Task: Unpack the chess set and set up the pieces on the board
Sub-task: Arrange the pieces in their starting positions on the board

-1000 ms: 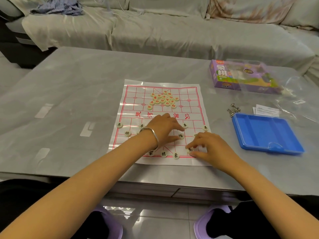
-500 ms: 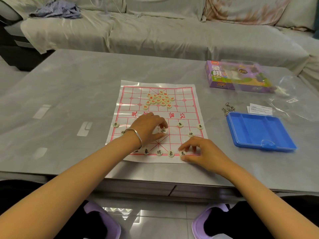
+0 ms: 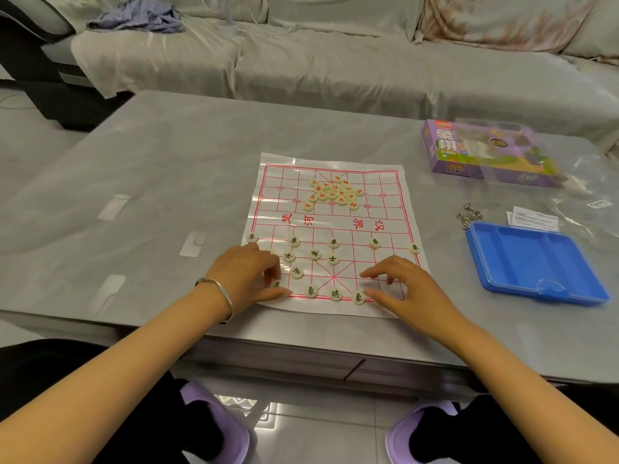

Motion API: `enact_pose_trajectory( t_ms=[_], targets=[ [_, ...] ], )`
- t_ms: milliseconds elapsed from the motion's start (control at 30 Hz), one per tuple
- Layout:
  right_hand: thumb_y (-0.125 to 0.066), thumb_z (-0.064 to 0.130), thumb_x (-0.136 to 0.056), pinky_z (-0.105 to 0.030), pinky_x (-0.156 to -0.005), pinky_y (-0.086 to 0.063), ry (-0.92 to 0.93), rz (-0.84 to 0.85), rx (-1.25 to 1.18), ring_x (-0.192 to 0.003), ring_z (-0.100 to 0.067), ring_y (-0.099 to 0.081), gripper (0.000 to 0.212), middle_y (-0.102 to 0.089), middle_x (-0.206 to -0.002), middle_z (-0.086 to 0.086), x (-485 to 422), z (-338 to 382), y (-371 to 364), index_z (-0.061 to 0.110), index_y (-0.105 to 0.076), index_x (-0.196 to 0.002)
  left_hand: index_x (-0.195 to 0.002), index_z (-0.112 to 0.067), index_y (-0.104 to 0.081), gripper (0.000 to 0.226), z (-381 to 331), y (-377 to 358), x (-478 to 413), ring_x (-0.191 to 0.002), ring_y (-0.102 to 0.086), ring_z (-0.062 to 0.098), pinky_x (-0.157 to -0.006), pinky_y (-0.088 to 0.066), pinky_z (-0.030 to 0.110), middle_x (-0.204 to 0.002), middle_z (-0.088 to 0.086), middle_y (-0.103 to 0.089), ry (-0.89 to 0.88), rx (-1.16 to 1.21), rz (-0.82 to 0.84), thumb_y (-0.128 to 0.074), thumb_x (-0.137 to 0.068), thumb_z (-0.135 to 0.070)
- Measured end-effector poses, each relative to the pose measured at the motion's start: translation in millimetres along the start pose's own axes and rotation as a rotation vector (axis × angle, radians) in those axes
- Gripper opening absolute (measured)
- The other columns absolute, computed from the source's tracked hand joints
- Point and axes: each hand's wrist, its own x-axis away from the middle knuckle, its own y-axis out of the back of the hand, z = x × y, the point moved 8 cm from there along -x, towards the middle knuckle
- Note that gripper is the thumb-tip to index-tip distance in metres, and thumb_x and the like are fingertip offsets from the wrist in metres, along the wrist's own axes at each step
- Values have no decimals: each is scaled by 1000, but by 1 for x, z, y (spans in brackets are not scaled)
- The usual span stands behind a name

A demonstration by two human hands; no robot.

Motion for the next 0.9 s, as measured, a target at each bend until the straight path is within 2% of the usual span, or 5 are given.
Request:
enact_pose_trajectory(
  t_ms=[200, 400, 500, 667, 900],
  targets=[
    [-62, 35, -84, -10, -85, -36, 9, -10, -11, -100, -1, -50, 22, -52, -106, 21, -1, -1, 1, 39, -56, -105, -114, -31, -58, 44, 0, -1, 5, -94, -50, 7, -85, -39, 18, -107, -11, -60, -57, 93, 46, -64, -76, -53],
    [-63, 33, -84, -10, -83, -37, 13, -15, -20, -100, -2, -51, 21, -54, -106, 19, -2, -1, 1, 36, -58, -105, -106, -33, -64, 33, 2, -3, 8, -90, -52, 6, -82, -44, 20, -98, -13, -63, -66, 221, 21, -68, -76, -46],
    [-63, 34, -84, -10, -81, -38, 12, -21, -22, -100, -3, -51, 21, -54, -106, 19, -2, -2, 2, 36, -58, -104, -103, -31, -66, 31, -3, -4, 6, -87, -52, 6, -75, -39, 15, -96, -11, -65, -73, 226, 1, -69, -75, -46],
    [-64, 33, -84, -10, -82, -38, 10, -18, -20, -101, -3, -52, 21, -55, -106, 20, -1, -4, 4, 37, -59, -103, -101, -30, -67, 31, -4, -2, 4, -85, -50, 5, -75, -37, 14, -97, -10, -65, -60, 199, -27, -68, -76, -48],
    [-68, 42, -78, -18, -86, -45, -15, 70, 29, -101, -3, -53, 22, -56, -107, 21, 2, -12, 4, 42, -60, -99, -112, -32, -63, 41, -15, 2, 2, -91, -39, 4, -85, -37, 18, -107, -9, -57, -104, 161, -91, -63, -76, -54]
  ],
)
